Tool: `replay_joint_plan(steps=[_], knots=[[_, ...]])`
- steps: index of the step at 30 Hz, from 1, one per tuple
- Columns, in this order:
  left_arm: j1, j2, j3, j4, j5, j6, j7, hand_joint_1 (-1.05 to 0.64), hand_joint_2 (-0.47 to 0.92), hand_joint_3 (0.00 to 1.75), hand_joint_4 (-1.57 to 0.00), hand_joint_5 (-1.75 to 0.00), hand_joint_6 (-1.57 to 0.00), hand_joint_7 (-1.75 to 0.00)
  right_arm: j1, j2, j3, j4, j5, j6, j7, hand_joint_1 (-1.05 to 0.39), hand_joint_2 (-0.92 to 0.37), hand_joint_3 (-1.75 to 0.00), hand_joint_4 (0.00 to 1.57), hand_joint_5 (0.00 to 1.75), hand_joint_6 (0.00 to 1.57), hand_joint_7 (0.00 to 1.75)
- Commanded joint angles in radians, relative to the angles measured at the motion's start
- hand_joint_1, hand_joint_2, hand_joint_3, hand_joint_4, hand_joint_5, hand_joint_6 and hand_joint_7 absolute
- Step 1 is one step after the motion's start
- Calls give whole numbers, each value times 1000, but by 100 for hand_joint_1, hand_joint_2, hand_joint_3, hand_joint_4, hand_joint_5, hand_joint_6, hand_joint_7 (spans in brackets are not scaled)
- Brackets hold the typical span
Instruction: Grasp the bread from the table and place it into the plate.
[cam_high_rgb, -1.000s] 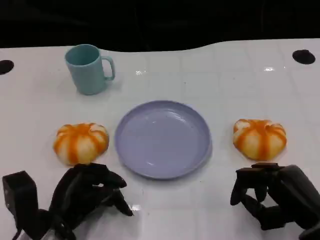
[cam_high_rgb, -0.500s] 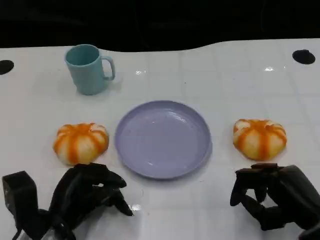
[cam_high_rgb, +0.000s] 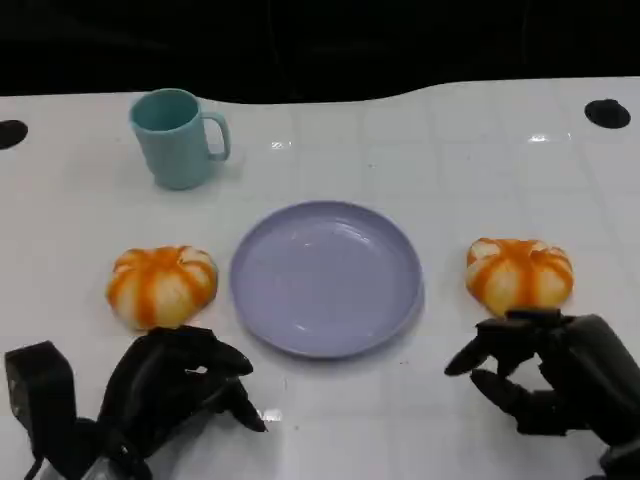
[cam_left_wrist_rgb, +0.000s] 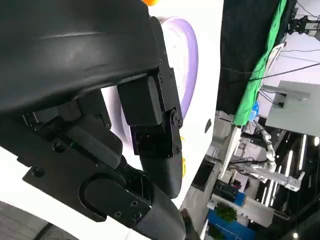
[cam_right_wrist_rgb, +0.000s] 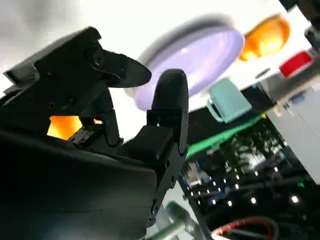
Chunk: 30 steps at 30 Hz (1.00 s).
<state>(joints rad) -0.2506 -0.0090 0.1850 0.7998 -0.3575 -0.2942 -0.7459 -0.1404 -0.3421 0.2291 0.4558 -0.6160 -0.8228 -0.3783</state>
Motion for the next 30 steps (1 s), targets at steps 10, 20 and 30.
replay_joint_plan(steps=[10, 20, 30], knots=[[-2, 16, 7, 5, 0, -4, -5, -105, 71, 0, -157, -58, -157, -21, 9, -23, -93, -97, 37, 64, 13, -37, -92, -7, 46, 85, 64, 37], [-9, 17, 15, 21, -7, -4, -13, -105, 71, 0, -157, -56, -157, -18, 13, -65, -117, -218, -110, 264, 8, -46, -92, -3, 27, 55, 50, 14], [-15, 19, 13, 32, 6, -16, -6, -105, 72, 0, -157, -57, -157, -19, -4, -94, -67, -287, -175, 463, 150, -54, -89, 0, 5, 44, 33, 1]])
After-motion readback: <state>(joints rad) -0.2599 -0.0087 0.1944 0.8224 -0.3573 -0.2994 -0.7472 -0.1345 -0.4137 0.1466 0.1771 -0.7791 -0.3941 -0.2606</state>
